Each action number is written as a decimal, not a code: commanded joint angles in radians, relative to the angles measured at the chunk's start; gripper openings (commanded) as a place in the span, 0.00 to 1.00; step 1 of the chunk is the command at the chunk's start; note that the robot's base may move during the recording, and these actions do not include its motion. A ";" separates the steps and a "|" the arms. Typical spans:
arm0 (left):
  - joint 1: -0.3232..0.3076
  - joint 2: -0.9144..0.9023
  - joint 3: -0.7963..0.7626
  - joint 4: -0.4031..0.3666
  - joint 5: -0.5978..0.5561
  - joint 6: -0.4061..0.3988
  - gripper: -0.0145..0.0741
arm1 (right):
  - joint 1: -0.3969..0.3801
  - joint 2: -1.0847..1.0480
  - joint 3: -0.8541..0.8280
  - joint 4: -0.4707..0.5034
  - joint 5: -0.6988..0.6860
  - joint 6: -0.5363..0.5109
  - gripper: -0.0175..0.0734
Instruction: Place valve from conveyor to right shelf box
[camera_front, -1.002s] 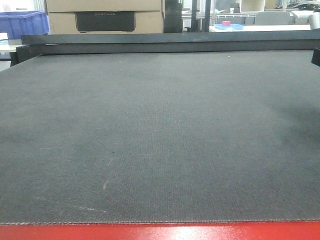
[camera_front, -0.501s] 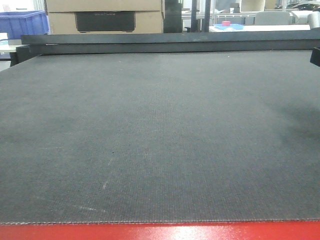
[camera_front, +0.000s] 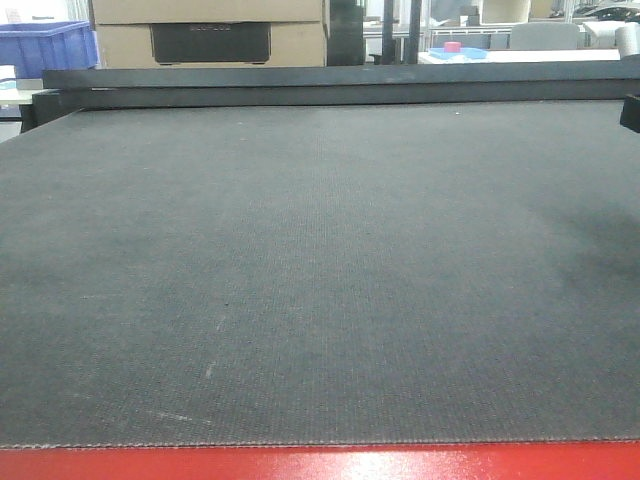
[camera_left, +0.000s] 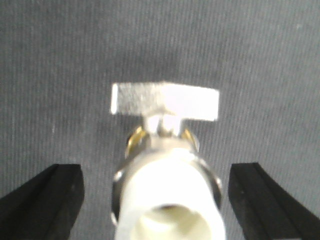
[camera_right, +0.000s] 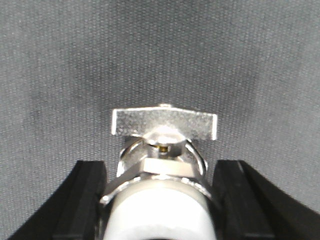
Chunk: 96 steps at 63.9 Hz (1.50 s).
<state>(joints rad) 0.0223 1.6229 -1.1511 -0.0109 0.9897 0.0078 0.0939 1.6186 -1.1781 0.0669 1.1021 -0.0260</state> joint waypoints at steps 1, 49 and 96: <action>-0.005 -0.001 0.001 -0.005 -0.034 0.008 0.70 | -0.006 -0.001 -0.007 0.002 -0.014 -0.002 0.01; -0.005 -0.001 -0.001 -0.003 -0.018 0.041 0.28 | -0.006 -0.001 -0.007 0.017 -0.009 -0.002 0.01; -0.005 -0.489 0.173 -0.138 -0.247 0.059 0.04 | -0.006 -0.374 0.217 0.017 -0.361 0.055 0.01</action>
<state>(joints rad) 0.0207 1.2242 -1.0190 -0.1283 0.8275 0.0676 0.0939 1.3113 -1.0185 0.0839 0.8124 0.0255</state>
